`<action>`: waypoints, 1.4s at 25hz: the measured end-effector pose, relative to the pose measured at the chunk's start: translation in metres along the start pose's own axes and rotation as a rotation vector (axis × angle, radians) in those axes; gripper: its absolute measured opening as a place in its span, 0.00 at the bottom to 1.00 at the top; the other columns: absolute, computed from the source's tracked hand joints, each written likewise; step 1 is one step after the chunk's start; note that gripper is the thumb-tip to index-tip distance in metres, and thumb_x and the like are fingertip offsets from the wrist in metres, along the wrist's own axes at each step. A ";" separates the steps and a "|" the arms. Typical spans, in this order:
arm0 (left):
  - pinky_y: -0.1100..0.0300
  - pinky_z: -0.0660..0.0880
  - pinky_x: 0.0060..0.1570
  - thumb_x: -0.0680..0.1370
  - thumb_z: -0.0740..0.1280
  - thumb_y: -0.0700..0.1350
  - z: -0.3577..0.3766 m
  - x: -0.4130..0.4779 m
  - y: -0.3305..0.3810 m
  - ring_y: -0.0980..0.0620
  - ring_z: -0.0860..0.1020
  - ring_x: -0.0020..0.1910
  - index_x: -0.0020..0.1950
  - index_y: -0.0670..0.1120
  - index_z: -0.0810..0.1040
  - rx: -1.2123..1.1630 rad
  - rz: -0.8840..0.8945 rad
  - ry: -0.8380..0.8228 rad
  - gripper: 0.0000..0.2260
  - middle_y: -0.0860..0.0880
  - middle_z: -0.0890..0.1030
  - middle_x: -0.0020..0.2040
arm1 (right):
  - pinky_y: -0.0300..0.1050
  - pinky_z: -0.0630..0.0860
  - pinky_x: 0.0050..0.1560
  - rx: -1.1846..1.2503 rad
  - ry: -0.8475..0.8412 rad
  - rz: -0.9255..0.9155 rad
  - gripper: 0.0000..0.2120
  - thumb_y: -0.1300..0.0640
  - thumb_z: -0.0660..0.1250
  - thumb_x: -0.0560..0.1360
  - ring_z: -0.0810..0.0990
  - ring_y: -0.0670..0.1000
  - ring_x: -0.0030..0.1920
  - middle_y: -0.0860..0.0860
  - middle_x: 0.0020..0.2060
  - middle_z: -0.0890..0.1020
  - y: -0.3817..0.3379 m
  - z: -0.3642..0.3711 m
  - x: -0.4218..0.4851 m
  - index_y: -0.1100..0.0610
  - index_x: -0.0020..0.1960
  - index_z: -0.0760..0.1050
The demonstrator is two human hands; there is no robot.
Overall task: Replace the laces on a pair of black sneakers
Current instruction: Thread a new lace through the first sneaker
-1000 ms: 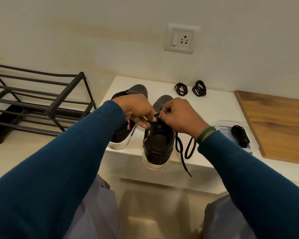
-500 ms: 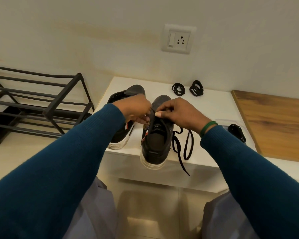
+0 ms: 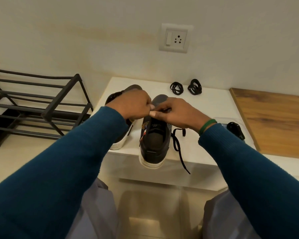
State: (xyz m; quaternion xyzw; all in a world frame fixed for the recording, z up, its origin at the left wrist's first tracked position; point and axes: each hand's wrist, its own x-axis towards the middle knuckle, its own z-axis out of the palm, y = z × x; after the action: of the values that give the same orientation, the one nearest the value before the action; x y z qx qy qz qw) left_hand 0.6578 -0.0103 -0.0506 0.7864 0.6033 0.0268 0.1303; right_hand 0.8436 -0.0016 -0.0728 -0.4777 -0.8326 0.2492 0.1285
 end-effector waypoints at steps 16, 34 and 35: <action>0.60 0.72 0.36 0.80 0.60 0.65 -0.006 0.003 0.006 0.56 0.78 0.32 0.39 0.49 0.84 -0.309 -0.152 -0.120 0.25 0.52 0.81 0.33 | 0.55 0.70 0.56 -0.169 -0.022 0.045 0.13 0.36 0.68 0.73 0.74 0.51 0.53 0.46 0.49 0.74 0.005 0.002 -0.003 0.39 0.55 0.79; 0.58 0.70 0.46 0.85 0.54 0.45 -0.021 -0.002 -0.003 0.51 0.76 0.50 0.51 0.43 0.80 -0.597 -0.125 0.345 0.15 0.49 0.79 0.49 | 0.57 0.69 0.67 -0.112 -0.072 0.014 0.32 0.36 0.71 0.72 0.72 0.49 0.64 0.46 0.64 0.75 0.015 -0.019 -0.021 0.43 0.72 0.69; 0.59 0.70 0.46 0.85 0.55 0.46 -0.019 -0.001 -0.004 0.52 0.76 0.49 0.50 0.44 0.80 -0.576 -0.112 0.324 0.15 0.49 0.80 0.48 | 0.55 0.69 0.67 -0.115 -0.089 0.014 0.33 0.36 0.72 0.71 0.72 0.48 0.64 0.46 0.65 0.75 0.017 -0.020 -0.023 0.43 0.73 0.68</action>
State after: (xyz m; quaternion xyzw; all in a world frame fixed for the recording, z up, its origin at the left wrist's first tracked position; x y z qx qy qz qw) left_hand 0.6499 -0.0073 -0.0331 0.6683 0.6261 0.3137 0.2510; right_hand 0.8762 -0.0085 -0.0647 -0.4785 -0.8471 0.2228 0.0621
